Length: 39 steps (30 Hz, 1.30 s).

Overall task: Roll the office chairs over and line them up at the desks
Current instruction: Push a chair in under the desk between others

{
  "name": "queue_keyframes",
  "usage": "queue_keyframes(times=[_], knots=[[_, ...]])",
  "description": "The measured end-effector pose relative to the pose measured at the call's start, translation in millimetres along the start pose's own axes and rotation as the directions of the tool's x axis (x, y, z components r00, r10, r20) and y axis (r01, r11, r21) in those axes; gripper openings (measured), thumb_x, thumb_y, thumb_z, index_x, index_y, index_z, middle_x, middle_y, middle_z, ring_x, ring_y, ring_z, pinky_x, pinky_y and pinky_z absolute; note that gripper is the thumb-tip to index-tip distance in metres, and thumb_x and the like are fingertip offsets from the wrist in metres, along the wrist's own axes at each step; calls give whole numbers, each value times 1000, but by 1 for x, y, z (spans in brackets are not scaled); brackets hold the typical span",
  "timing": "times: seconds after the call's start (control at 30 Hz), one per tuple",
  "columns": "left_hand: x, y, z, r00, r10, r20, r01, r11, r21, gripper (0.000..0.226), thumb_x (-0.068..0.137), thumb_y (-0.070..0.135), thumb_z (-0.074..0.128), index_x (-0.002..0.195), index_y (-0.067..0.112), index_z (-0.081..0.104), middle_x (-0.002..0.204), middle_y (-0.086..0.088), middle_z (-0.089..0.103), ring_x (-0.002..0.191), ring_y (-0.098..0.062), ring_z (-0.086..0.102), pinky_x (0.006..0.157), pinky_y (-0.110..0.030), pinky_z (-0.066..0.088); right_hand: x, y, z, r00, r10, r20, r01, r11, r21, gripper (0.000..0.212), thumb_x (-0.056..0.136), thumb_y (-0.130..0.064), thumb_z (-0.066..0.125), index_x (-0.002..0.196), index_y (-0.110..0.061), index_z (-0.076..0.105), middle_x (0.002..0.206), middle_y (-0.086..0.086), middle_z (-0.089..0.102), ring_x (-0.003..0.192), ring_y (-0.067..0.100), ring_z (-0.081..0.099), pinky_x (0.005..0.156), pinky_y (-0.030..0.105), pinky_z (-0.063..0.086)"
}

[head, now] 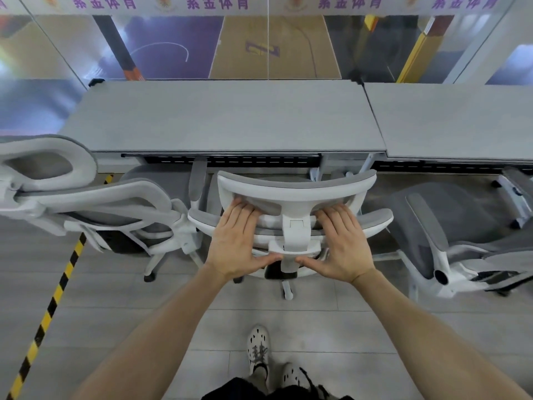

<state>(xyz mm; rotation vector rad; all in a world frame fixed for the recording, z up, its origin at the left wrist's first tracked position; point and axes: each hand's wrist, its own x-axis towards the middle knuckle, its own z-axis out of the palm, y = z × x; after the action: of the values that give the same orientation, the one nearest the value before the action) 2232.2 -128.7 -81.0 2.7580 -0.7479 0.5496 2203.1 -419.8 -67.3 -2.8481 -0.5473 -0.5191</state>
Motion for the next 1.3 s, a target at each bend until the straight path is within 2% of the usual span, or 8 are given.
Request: queue_keyframes(times=[0.17,0.33,0.43,0.53,0.63,0.8,1.03,1.3], knots=[[-20,16,-24,997,61,-53,-65,995,-71,90,87,79,75,137,4,68,140,-12,66,143,-34,57,131,-55,35,-26,-7,-14,998,-23,-64,29,994,106,91,85,-79,76,134,-3,68,132,12,66,129,36,61,123,54,42],[-18,18,-77,927,79,-367,-111,991,-69,24,99,31,78,93,8,77,90,-4,73,81,-22,68,72,-41,58,-25,-23,-53,913,-24,-408,92,985,148,31,102,-30,76,81,-7,73,86,7,69,75,24,64,65,37,56],[3,8,-112,900,26,-434,-33,999,-8,20,105,20,72,85,14,73,77,3,70,69,-12,60,64,-27,48,4,-34,-96,890,14,-456,27,996,84,50,105,-24,68,57,-19,54,54,-5,49,48,17,41,42,31,38],[23,-8,-138,869,-52,-491,77,997,30,26,106,21,70,81,14,72,74,4,69,63,-13,57,61,-25,40,34,-37,-133,960,88,-267,-71,995,75,59,106,-36,59,54,-22,36,47,-9,32,42,17,31,45,23,25],[43,-26,-148,919,-238,-314,257,966,19,25,108,32,66,85,21,71,75,10,67,65,-12,55,63,-31,36,72,-27,-152,990,142,24,-144,980,135,48,107,-45,59,66,-21,60,61,-6,59,58,19,56,59,35,49],[75,-98,-100,895,-405,187,406,913,33,24,107,50,58,95,33,69,83,16,69,78,-12,67,74,-36,54,158,3,-131,926,60,374,-123,981,148,30,103,-48,67,116,-22,74,113,-2,74,99,20,66,87,36,52],[93,-181,23,631,-336,700,398,914,80,22,102,53,61,108,33,69,108,11,74,101,-20,70,87,-38,57,223,66,-47,708,169,686,-234,972,2,50,100,-54,69,143,-29,67,137,-5,71,125,20,64,101,37,48],[113,-206,122,368,-286,885,321,932,168,40,105,55,58,123,20,67,128,-4,70,115,-30,67,92,-43,55,179,153,52,454,347,820,-414,898,-151,66,104,-51,68,159,-18,54,159,5,60,145,27,56,118,39,45]])
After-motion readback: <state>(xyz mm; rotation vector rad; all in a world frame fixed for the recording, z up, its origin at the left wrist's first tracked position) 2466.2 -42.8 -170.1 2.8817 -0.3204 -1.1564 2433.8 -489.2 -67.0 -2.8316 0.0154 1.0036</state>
